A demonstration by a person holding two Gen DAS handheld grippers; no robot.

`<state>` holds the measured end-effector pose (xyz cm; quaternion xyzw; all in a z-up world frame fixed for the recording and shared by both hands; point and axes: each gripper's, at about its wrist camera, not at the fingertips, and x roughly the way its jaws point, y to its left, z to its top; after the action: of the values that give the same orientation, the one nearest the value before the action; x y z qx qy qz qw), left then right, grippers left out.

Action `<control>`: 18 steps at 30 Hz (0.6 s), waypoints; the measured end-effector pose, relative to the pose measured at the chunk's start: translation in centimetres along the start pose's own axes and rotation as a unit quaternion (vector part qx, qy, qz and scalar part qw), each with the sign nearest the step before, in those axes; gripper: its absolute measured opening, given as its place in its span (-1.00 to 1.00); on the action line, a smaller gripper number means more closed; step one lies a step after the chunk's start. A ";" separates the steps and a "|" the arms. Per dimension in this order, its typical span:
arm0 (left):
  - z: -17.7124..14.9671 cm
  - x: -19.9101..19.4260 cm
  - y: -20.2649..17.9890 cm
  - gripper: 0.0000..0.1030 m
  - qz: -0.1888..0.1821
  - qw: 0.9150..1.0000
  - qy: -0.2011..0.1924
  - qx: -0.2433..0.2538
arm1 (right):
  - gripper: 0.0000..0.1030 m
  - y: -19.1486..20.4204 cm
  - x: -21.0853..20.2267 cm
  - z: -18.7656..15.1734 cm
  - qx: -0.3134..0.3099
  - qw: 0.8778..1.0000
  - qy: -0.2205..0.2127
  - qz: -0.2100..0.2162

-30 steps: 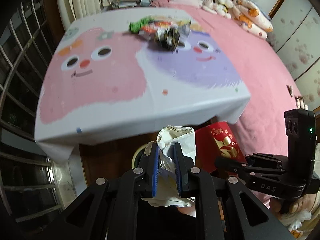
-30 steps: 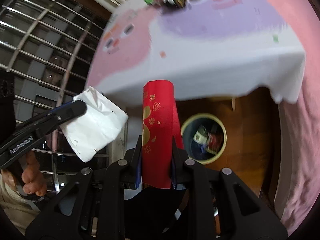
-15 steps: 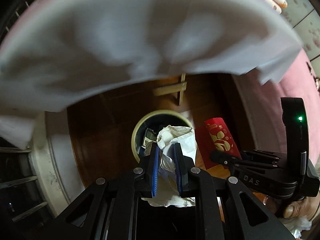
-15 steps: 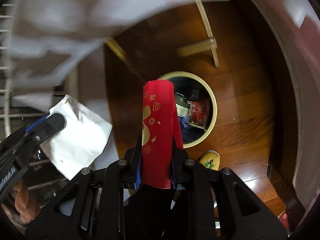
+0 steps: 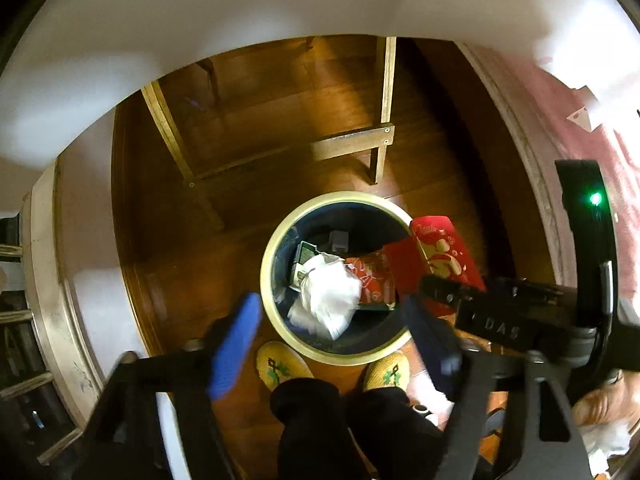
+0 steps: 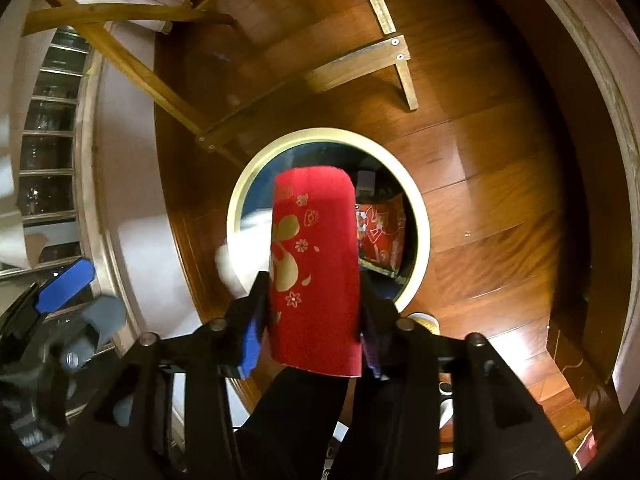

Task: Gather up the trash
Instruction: 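Hold both items over the bin and open both grippers to drop them, then raise both tools back toward the table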

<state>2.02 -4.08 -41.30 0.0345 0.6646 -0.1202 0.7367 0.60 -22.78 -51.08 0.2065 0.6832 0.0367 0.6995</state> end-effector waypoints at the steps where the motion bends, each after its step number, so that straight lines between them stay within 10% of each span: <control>1: -0.1 0.0 0.2 0.56 0.004 1.000 -0.001 0.002 | -0.10 0.0 0.2 0.4 0.000 1.000 0.000 0.000; 18: -0.2 -8.5 1.4 0.58 0.039 0.997 -0.060 -0.032 | -0.02 3.3 -6.1 -0.4 -0.039 0.999 -0.019 -0.002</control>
<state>1.40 -1.55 -33.07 0.0294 0.6211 -0.0713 0.7799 0.55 -21.67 -44.21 0.1784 0.6680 0.0576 0.7201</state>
